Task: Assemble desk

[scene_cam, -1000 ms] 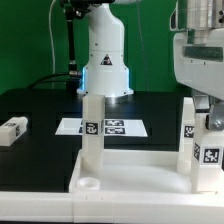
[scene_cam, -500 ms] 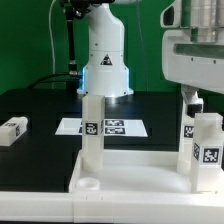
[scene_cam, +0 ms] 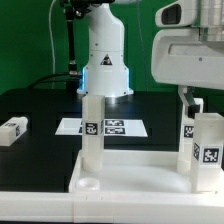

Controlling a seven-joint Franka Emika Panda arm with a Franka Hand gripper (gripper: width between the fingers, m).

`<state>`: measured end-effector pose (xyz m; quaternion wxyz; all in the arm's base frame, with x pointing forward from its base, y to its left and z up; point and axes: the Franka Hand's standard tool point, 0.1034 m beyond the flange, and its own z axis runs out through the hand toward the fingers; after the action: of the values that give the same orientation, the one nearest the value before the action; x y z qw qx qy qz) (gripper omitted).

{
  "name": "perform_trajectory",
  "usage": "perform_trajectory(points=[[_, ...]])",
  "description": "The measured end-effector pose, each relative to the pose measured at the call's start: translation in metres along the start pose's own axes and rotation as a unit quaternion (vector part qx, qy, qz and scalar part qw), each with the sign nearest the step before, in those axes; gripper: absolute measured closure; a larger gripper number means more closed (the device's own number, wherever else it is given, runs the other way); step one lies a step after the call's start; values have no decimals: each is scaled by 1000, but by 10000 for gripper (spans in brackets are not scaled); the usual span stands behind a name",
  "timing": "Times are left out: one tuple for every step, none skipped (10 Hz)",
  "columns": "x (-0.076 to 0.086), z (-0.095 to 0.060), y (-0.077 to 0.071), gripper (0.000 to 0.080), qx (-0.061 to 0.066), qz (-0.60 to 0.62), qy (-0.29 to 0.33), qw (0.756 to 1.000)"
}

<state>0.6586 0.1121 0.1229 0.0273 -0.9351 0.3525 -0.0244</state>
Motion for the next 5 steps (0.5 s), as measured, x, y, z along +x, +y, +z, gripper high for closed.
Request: perform_trajectory(points=[[0, 0, 0, 151, -1, -42, 1, 999], [0, 0, 0, 151, -1, -89, 1, 996], [0, 0, 0, 151, -1, -122, 0, 993], [1, 1, 1, 151, -2, -155, 1, 988], [2, 1, 2, 151, -2, -193, 1, 981]])
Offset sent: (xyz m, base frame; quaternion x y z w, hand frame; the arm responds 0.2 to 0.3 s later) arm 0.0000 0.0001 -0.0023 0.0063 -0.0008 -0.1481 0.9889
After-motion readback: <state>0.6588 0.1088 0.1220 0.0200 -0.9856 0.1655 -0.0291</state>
